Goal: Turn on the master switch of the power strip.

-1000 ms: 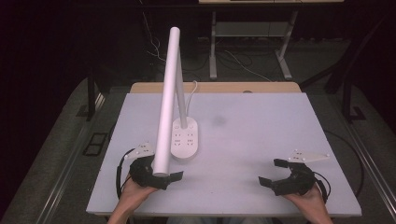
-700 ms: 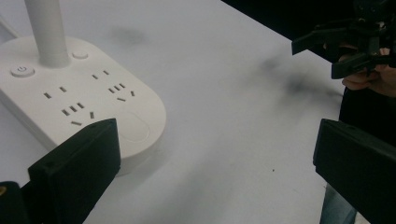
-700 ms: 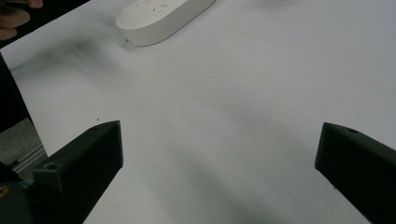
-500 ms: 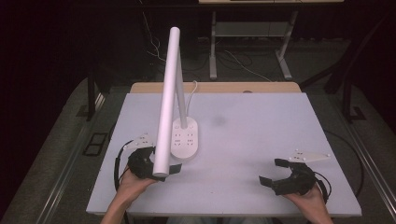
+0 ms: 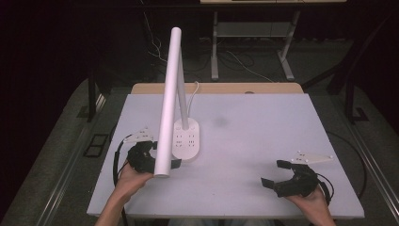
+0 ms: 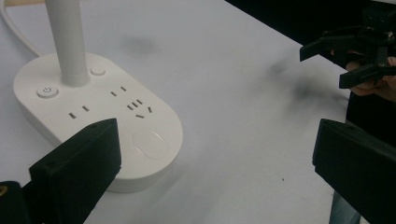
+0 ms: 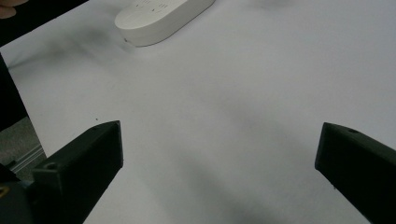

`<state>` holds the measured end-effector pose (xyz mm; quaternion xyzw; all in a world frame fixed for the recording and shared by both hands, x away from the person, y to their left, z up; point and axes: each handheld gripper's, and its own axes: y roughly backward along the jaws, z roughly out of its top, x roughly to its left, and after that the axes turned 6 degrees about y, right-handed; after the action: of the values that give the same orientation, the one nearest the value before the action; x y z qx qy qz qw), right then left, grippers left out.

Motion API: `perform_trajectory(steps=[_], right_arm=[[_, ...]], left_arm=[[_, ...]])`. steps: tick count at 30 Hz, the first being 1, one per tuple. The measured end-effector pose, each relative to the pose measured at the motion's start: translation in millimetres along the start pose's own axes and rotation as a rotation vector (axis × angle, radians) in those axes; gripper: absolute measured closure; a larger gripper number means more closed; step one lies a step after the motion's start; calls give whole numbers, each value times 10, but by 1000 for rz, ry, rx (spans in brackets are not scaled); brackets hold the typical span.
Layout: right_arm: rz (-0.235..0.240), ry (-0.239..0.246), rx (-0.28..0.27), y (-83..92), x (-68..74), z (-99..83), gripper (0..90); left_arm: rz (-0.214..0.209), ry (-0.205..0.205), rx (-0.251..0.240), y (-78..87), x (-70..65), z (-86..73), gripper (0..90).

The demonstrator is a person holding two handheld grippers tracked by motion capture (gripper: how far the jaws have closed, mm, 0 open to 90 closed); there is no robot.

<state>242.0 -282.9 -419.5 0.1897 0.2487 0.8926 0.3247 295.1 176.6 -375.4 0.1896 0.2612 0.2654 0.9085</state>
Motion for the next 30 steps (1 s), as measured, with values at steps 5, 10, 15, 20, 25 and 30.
perform_trajectory(steps=[5, 10, 15, 20, 25, 30], right_arm=[[1, 1, 1, -1, 0, -1, 3], [4, 7, 3, -5, 0, -3, 3], [5, 8, 5, -6, 1, -3, 3], [4, 6, 7, -7, -3, -5, 3], [3, 7, 7, -5, -3, -6, 3], [4, 2, 8, -1, -5, -8, 3]], left_arm=[[4, -9, 11, 0, 23, 51, 0], [12, -20, 23, 10, 41, 130, 0], [28, -30, 34, 14, 76, 211, 0], [41, -30, 50, 6, 119, 280, 0], [50, -40, 58, 7, 156, 334, 0], [63, -47, 74, 14, 211, 406, 1]])
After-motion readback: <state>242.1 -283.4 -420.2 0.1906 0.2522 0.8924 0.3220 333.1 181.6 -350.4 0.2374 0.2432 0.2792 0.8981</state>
